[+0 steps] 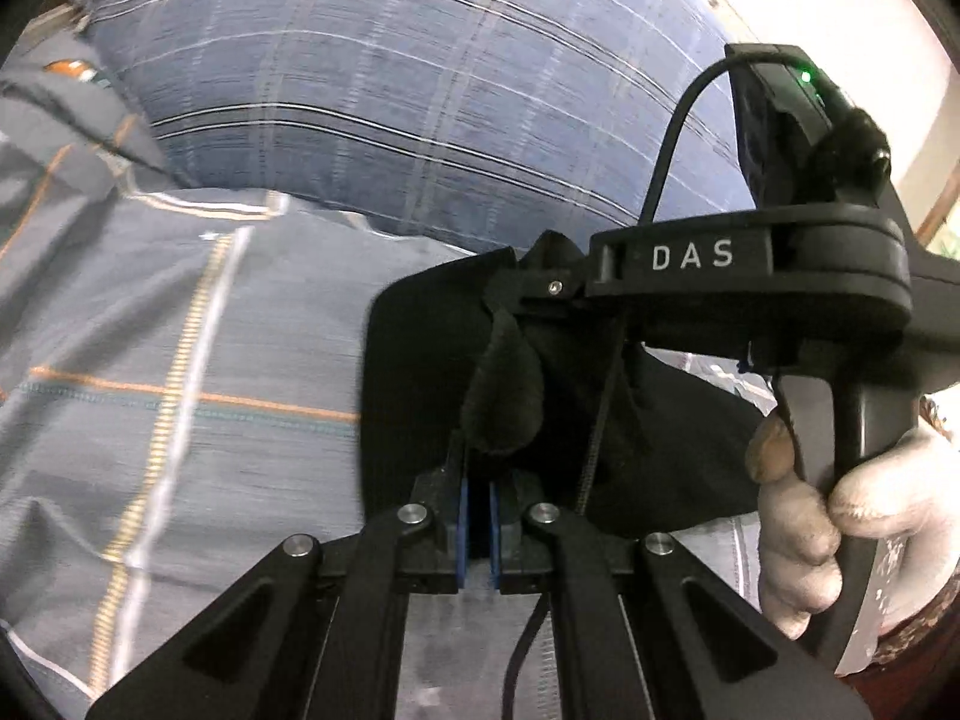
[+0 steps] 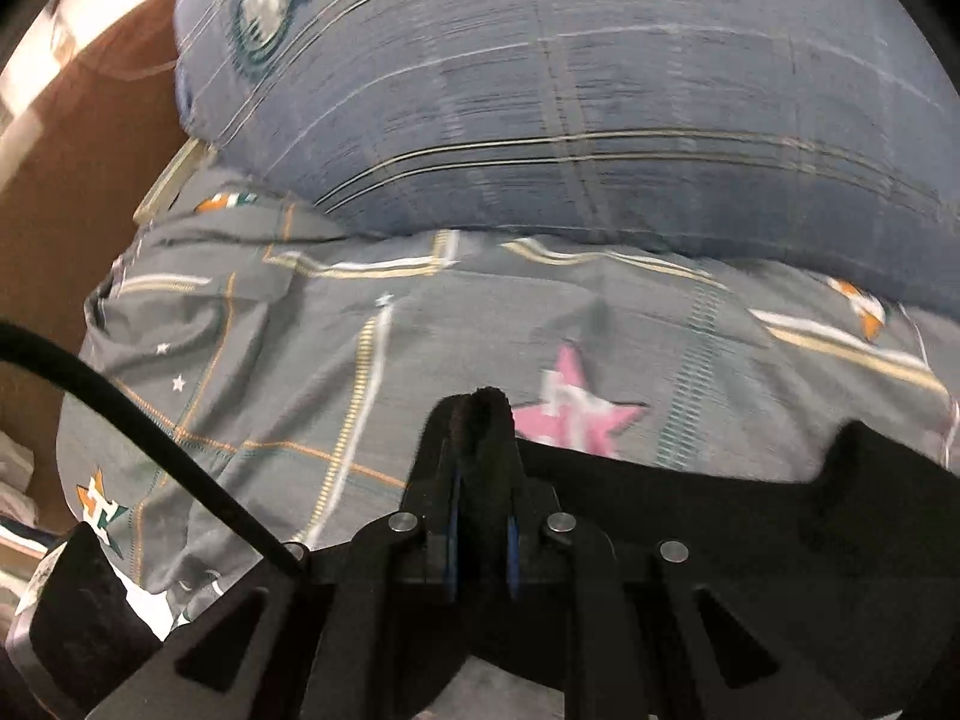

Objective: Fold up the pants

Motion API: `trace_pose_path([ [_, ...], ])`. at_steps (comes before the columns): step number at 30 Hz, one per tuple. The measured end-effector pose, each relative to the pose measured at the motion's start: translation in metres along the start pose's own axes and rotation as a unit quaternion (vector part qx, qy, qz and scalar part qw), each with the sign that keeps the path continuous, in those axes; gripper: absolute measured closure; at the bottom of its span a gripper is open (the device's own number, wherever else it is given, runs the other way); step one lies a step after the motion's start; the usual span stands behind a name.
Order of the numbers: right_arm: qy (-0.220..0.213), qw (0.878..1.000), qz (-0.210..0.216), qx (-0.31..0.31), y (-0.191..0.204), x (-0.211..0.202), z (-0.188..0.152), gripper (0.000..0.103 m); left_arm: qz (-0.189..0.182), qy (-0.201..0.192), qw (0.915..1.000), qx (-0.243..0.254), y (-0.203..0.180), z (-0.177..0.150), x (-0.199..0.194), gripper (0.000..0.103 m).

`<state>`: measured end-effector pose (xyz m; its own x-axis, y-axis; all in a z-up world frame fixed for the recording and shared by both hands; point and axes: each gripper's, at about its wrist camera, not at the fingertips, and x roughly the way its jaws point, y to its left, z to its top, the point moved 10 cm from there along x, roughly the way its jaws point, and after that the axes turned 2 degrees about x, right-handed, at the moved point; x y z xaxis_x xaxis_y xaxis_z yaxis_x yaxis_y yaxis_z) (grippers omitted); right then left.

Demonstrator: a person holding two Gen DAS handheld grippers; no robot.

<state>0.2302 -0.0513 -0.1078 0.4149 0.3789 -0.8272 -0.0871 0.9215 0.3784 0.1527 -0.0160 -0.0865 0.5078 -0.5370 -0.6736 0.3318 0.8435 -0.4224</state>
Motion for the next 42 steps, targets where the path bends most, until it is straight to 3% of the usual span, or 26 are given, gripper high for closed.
trace_pose_path([
  [11, -0.021, 0.993, 0.013, 0.113, -0.115, -0.022, -0.022, 0.091, 0.017, 0.051, 0.9955, 0.078, -0.080, -0.025, 0.065, 0.098],
  [15, -0.020, 0.991, 0.000, 0.133, -0.147, -0.018, -0.036, 0.091, 0.033, 0.059, 0.9910, 0.116, -0.095, -0.038, 0.070, 0.094],
  [18, -0.029, 0.989, 0.016, 0.145, -0.152, -0.017, -0.039, 0.091, 0.020, 0.066, 0.9905, 0.119, -0.101, -0.046, 0.056, 0.083],
  [20, -0.033, 0.989, 0.018, 0.142, -0.151, -0.018, -0.039, 0.088, 0.012, 0.069, 0.9906, 0.117, -0.100, -0.052, 0.039, 0.065],
  [25, -0.044, 0.985, 0.050, 0.160, -0.153, -0.031, -0.040, 0.081, -0.017, 0.063, 0.9937, 0.091, -0.087, -0.057, -0.006, 0.055],
  [27, -0.058, 0.984, 0.045, 0.162, -0.157, -0.044, -0.039, 0.068, -0.023, 0.057, 0.9949, 0.080, -0.080, -0.057, -0.020, 0.052],
  [29, -0.082, 0.983, 0.026, 0.163, -0.164, -0.060, -0.038, 0.035, -0.027, 0.052, 0.9965, 0.060, -0.070, -0.056, -0.032, 0.049],
  [33, -0.125, 0.979, -0.003, 0.162, -0.174, -0.094, -0.034, 0.034, -0.011, 0.044, 0.9984, 0.035, -0.049, -0.050, -0.035, 0.049],
  [34, -0.128, 0.979, 0.006, 0.159, -0.170, -0.098, -0.032, 0.036, -0.007, 0.043, 0.9987, 0.027, -0.044, -0.050, -0.034, 0.049],
  [38, -0.102, 0.976, 0.112, 0.154, -0.125, -0.094, -0.033, 0.041, -0.006, 0.045, 0.9990, 0.003, -0.036, -0.050, -0.026, 0.049],
  [42, -0.057, 0.973, 0.161, 0.157, -0.096, -0.060, -0.041, 0.041, 0.005, 0.054, 0.9985, -0.005, -0.031, -0.053, -0.014, 0.049],
])
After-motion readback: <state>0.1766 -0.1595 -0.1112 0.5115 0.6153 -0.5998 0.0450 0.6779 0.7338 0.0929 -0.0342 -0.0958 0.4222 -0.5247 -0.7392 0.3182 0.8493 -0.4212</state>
